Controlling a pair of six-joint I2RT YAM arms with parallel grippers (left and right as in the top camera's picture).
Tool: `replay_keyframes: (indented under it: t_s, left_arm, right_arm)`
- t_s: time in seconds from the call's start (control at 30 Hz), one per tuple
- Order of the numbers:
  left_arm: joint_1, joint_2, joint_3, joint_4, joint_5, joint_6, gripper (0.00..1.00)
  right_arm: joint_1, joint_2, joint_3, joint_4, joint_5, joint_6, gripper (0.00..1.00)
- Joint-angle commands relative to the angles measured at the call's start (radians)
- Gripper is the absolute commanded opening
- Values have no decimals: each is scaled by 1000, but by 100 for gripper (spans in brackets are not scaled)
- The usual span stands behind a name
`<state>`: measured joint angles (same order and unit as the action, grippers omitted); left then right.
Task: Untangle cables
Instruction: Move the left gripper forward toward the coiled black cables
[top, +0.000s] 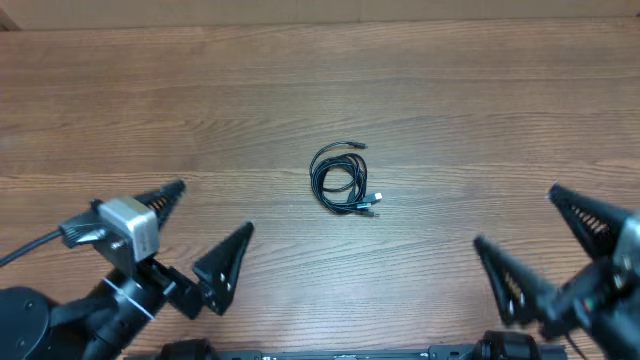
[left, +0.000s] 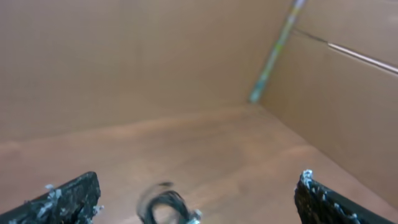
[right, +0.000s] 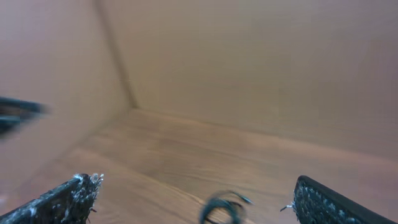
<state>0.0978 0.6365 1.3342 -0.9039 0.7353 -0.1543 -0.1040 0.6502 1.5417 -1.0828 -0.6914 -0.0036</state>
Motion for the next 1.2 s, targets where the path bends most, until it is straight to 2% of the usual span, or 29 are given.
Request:
replay_keyframes:
  t_s: [0.0,0.13,0.2,0.27,0.47,0.6,0.73,0.93,1.17]
  left_arm:
    - [-6,0,10,-50,69,12,99]
    - [-6,1,10,-113,42,13,100]
    - [-6,2,9,-152,39,16,99]
    - [-6,5,9,-168,30,29,100]
    - [-6,11,2,-192,-157,28,100]
    - [-6,13,-68,-164,-267,1,99]
    - [-7,32,-192,-120,-233,-121,100]
    - [-7,123,-359,10,-123,-122,100]
    - [-21,312,-404,53,-114,-123,100]
  right_arm:
    - [-3,0,25,-2,-141,3,98]
    - [-3,0,24,-2,-145,3,96]
    - [-3,0,24,-13,-144,3,100]
    - [-3,0,24,-21,-144,3,100]
    - [-3,0,24,-21,-136,3,100]
    - [-3,0,24,-27,-75,3,100]
    - [-3,0,23,-31,-65,3,100]
    - [-3,0,23,-31,-66,3,100]
    - [-3,0,23,-32,-73,4,100]
